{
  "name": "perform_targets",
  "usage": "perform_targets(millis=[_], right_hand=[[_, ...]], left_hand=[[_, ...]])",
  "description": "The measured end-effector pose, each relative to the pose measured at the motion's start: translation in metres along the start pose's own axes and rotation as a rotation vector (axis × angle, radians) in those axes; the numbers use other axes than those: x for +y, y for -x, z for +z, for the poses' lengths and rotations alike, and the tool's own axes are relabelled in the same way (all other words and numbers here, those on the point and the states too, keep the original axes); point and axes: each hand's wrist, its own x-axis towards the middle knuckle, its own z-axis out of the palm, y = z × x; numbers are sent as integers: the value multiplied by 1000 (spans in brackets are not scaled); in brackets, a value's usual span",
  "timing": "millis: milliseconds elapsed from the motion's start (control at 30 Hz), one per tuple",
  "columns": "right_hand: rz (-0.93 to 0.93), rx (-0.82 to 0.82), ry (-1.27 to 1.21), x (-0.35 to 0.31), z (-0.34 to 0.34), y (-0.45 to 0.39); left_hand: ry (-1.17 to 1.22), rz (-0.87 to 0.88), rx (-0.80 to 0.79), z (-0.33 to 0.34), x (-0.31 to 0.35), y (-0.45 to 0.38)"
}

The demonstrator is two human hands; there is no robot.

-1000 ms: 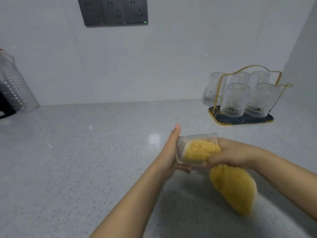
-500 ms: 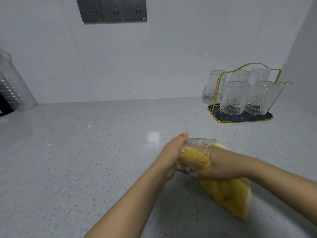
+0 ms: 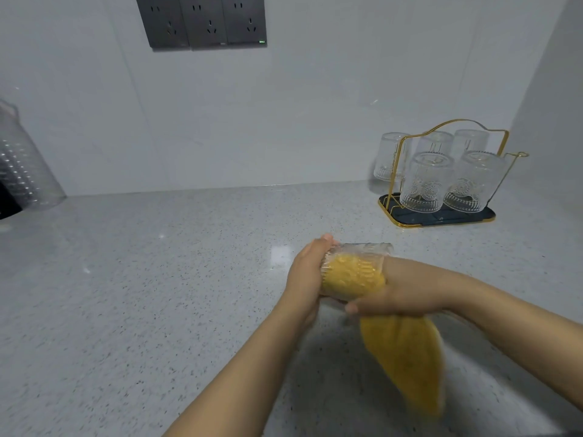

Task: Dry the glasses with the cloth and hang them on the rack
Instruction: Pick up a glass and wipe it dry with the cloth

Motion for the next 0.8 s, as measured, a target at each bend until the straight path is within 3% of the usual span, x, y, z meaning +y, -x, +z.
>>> perform_targets(millis=[67, 167, 233, 333, 400, 467, 533, 633, 667, 733, 800], right_hand=[[-26, -22, 367, 2, 5, -4], [-6, -41, 163, 7, 0, -5], [21, -27, -143, 9, -12, -5], [107, 18, -741, 13, -26, -5], [134, 30, -862, 11, -25, -7], [111, 33, -746, 8, -20, -11], [33, 51, -396, 2, -12, -10], [-100, 9, 498, 1, 0, -7], [-117, -20, 649, 1, 2, -5], [-101, -56, 674, 2, 4, -3], [-53, -42, 563, 6, -3, -1]], left_hand=[[33, -242, -41, -3, 3, 1], [10, -280, -80, -3, 1, 0], [-1, -191, -111, -2, 1, 0], [-100, 151, -124, 2, -11, 0], [-109, 310, -92, 4, -16, -1], [-83, 359, -27, 5, -17, -5], [-69, 305, 21, 4, -14, -8], [-29, -46, -55, 0, -9, -6], [-28, -156, -102, -1, -7, -4], [-47, -260, -157, -3, -6, -3], [-62, -245, -190, -1, -7, -3]])
